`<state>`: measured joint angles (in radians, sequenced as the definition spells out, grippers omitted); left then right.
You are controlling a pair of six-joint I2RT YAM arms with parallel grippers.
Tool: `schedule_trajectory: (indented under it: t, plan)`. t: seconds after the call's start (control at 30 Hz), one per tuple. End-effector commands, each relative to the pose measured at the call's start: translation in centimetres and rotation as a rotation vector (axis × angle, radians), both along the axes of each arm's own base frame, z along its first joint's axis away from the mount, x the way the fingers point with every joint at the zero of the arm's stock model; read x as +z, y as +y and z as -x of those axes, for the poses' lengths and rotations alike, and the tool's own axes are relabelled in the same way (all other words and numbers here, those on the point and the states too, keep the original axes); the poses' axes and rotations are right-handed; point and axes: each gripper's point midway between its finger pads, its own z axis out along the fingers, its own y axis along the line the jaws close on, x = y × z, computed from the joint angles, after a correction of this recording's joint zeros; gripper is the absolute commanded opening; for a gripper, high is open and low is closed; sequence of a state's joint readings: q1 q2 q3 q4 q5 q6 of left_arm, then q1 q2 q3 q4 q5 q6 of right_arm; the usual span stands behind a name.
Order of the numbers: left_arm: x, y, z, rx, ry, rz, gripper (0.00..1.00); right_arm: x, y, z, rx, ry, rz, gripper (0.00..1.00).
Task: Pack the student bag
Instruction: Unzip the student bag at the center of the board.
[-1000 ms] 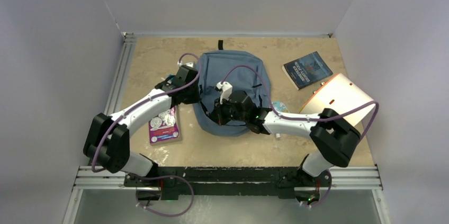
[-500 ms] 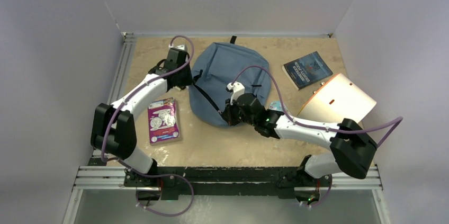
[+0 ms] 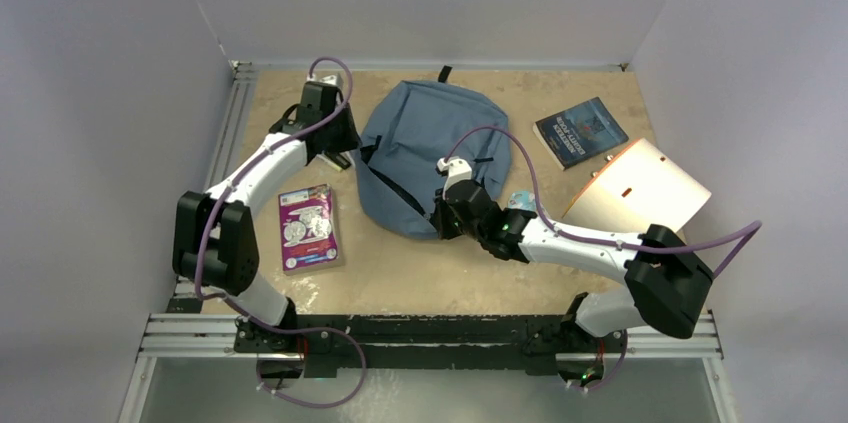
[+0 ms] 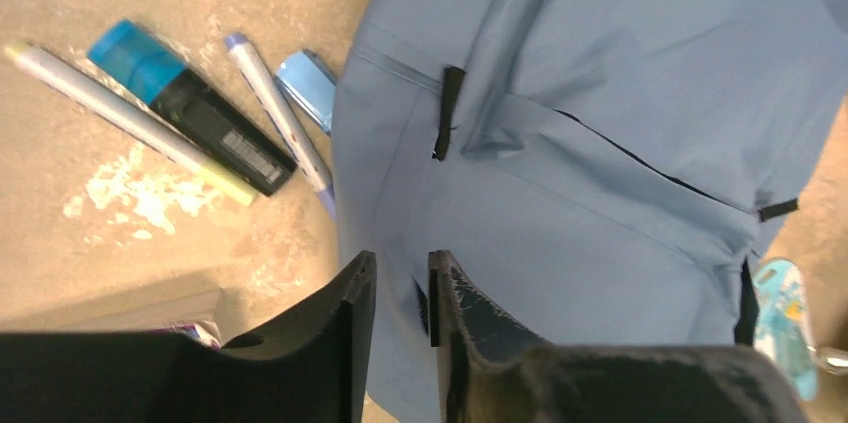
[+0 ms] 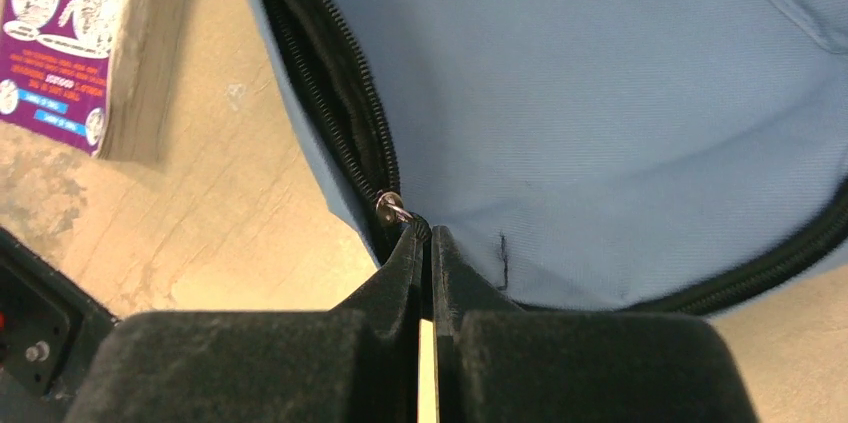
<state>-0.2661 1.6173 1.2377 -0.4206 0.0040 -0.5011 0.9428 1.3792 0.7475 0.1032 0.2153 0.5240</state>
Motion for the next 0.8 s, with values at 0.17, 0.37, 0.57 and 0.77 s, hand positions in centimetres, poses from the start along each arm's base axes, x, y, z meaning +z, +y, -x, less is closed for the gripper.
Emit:
schedule_trajectory:
  t: [0.17,0.37,0.57,0.77]
  plan:
    - [5.2,-4.1,6.6,-0.064,-0.097,0.314,0.34,5.2,4.1,0.5,0.116,-0.040,-0.229,0.00]
    - [2.7,-7.1,10.4,-0.044,-0.027,0.340,0.35,5.7,5.3,0.5,0.148,-0.037,-0.254,0.00]
    - [0.3,-8.2,11.9,-0.044,0.040,0.350,0.35,5.1,5.0,0.8,0.151,-0.026,-0.248,0.00]
    - [-0.7,-7.7,12.8,-0.013,0.066,0.308,0.35,4.9,5.1,0.6,0.147,-0.030,-0.248,0.00]
